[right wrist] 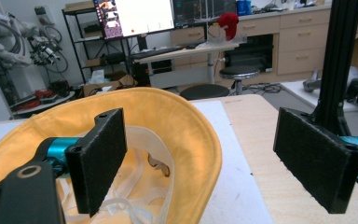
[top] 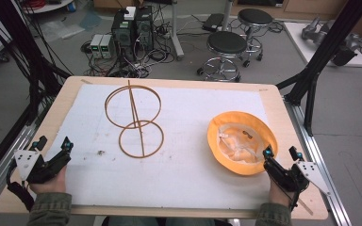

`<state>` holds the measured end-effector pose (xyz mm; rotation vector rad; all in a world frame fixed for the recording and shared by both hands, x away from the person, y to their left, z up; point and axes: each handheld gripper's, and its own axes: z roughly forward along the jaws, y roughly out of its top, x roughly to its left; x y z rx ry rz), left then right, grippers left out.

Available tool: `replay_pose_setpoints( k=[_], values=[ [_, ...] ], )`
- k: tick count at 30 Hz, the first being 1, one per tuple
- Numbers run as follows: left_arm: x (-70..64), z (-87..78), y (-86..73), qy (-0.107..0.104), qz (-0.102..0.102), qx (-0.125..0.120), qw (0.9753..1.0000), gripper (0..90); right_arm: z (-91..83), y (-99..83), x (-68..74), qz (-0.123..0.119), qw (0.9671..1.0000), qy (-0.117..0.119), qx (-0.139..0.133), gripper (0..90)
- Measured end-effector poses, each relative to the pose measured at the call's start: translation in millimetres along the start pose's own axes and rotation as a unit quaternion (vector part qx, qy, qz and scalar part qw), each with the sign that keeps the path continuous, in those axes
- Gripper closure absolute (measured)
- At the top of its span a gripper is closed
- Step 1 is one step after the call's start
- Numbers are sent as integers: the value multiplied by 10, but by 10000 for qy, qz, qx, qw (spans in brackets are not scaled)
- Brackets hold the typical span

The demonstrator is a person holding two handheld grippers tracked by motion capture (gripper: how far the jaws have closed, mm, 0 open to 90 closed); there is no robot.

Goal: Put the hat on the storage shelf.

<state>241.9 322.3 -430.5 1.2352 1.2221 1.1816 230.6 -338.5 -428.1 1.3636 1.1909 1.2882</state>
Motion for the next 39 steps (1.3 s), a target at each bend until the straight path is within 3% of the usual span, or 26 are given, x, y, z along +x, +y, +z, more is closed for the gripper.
replay_pose_setpoints(
  k=[11,17,30,36,39],
  values=[
    [-10,1,1,-48,-79,19,10000,269,-38,7,12,63,10000,25,-12,122],
    [-21,7,-3,9,0,24,10000,268,-35,3,15,92,9999,45,24,122],
    [-16,2,-3,6,-46,35,10000,265,-16,20,36,11,9999,131,60,137],
    [-19,9,-5,-13,-63,28,10000,265,62,68,86,-119,9998,114,76,133],
    [-11,14,-8,-11,-48,56,10000,265,157,70,141,-392,9987,101,308,133]
  ],
)
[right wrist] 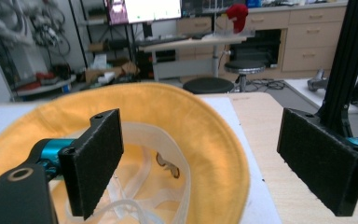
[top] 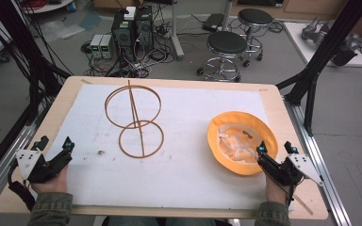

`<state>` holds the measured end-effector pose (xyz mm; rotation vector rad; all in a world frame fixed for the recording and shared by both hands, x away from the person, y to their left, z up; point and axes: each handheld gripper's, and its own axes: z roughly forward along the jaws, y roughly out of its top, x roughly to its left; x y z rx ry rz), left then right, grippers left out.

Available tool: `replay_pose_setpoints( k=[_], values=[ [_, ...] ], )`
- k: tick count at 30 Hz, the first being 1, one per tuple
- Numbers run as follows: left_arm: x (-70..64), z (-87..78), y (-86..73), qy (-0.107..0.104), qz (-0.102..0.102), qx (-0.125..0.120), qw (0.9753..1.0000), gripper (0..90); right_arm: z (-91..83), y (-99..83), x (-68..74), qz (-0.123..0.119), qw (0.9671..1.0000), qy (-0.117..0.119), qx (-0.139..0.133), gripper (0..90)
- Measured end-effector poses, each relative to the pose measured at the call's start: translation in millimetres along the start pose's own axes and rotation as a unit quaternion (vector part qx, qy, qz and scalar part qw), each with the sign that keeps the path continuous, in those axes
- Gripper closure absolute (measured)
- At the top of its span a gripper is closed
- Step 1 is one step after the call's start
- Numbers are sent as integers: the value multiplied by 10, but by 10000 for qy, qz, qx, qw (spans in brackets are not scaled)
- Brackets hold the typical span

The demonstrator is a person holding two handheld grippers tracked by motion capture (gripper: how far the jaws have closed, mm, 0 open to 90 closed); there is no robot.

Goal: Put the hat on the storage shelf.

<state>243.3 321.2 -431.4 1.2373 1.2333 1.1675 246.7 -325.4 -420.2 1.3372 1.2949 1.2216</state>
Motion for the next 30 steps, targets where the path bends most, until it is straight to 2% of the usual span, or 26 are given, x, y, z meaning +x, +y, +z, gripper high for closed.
replay_pose_setpoints(
  k=[8,15,18,22,23,24,25,27,30],
  values=[
    [3,8,-4,-17,-24,0,10000,265,37,13,22,-52,9999,43,137,134],
    [-14,26,-8,-46,8,11,10000,266,83,35,-31,76,9993,27,373,151],
    [-28,31,-8,-70,27,5,10000,266,110,54,-54,184,9987,-64,462,159],
    [-30,35,-10,-73,29,20,10000,266,170,38,-107,352,9964,-184,749,167],
    [-29,36,-10,-64,34,23,10000,266,170,38,-107,352,9964,-184,749,167],
    [-28,39,-12,-70,33,26,10000,266,182,28,-136,514,9947,-162,874,208],
    [-28,39,-12,-70,33,26,10000,266,182,28,-136,514,9947,-162,874,208],
    [-29,39,-12,-68,33,24,10000,266,184,27,-156,766,9922,-120,972,250],
    [-28,39,-12,-68,37,21,10000,267,184,26,-169,825,9915,-106,1005,278]
  ],
)
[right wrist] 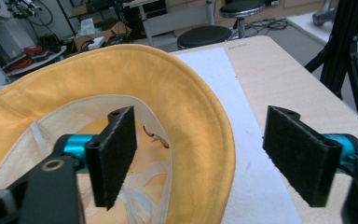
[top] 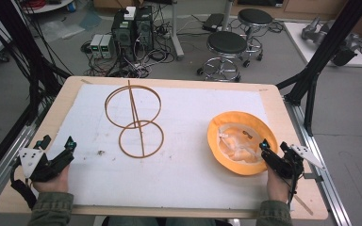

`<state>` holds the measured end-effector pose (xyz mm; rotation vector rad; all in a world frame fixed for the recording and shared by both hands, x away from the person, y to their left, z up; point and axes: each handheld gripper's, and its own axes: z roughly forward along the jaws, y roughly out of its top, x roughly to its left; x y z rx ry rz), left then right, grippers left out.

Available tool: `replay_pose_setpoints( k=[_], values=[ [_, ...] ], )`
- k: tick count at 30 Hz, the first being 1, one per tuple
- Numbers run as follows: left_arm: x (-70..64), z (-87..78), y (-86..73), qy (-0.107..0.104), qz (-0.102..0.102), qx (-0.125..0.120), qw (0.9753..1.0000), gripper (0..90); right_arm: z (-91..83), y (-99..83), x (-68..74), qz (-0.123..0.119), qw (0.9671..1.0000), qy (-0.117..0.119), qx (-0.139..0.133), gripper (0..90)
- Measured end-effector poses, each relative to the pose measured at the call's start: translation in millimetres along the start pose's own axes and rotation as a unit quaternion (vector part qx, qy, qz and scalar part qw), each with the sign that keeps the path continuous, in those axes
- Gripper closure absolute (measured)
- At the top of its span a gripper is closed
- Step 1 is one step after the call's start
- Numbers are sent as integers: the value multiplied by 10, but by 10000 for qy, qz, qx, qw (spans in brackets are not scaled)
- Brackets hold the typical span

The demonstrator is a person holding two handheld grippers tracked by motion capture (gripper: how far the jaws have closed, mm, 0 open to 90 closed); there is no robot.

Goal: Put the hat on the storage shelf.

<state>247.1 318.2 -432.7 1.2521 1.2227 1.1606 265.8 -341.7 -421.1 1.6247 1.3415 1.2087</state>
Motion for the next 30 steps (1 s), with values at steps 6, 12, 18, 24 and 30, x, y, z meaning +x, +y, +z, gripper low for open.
replay_pose_setpoints(
  k=[6,12,18,24,30],
  values=[
    [0,0,-1,5,11,12,10000,268,-9,12,-33,248,9996,129,90,374],
    [0,0,-1,2,7,12,10000,269,18,26,-83,502,9975,270,409,479],
    [4,9,-6,59,21,77,10000,290,40,39,-53,535,9969,283,510,727],
    [3,8,-6,36,25,76,10000,290,4,56,-124,1066,9928,332,428,842],
    [3,7,-6,29,13,65,10000,290,-21,69,-66,771,9959,340,328,844]
  ],
)
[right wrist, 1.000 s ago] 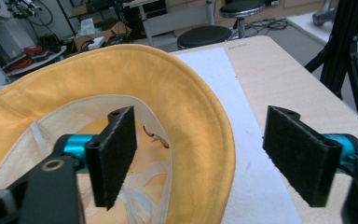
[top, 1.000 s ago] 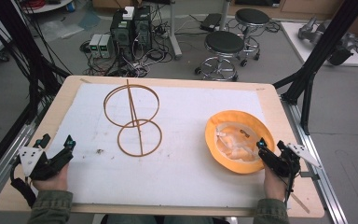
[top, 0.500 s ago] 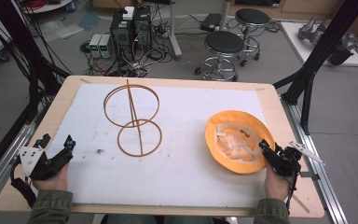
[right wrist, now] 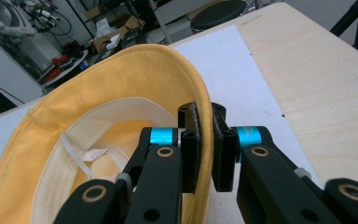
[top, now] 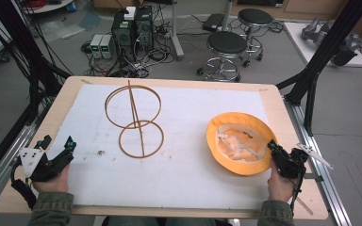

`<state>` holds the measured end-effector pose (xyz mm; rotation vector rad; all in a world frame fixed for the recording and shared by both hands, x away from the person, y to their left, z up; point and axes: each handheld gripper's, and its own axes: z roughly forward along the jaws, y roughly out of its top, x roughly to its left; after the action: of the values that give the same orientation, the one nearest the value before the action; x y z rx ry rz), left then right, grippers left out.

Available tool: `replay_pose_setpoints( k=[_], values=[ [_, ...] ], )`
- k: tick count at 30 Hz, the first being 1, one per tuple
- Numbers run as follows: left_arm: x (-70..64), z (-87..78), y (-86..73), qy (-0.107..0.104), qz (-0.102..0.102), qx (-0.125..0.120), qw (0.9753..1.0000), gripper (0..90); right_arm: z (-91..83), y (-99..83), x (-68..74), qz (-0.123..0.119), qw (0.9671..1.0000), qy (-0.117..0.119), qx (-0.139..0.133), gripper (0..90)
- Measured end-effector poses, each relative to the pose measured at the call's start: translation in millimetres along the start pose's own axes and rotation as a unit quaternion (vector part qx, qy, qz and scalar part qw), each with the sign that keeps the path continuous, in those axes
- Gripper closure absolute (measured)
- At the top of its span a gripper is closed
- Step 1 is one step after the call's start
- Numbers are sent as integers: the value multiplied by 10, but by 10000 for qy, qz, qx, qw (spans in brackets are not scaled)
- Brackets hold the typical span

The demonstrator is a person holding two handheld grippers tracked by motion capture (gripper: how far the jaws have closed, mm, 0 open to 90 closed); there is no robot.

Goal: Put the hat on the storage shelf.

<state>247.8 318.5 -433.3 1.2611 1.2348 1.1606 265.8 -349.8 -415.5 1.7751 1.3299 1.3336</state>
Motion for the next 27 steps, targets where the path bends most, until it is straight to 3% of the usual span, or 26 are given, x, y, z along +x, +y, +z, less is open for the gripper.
replay_pose_setpoints(
  k=[14,20,27],
  values=[
    [3,-1,0,-11,-15,-15,10000,290,-41,0,81,-288,9994,-83,-156,845],
    [8,0,0,-4,-30,-21,10000,290,-51,0,132,-579,9979,-174,-249,844],
    [12,2,-2,-14,-42,-2,10000,290,-84,13,157,-598,9976,-158,-322,844]
  ],
)
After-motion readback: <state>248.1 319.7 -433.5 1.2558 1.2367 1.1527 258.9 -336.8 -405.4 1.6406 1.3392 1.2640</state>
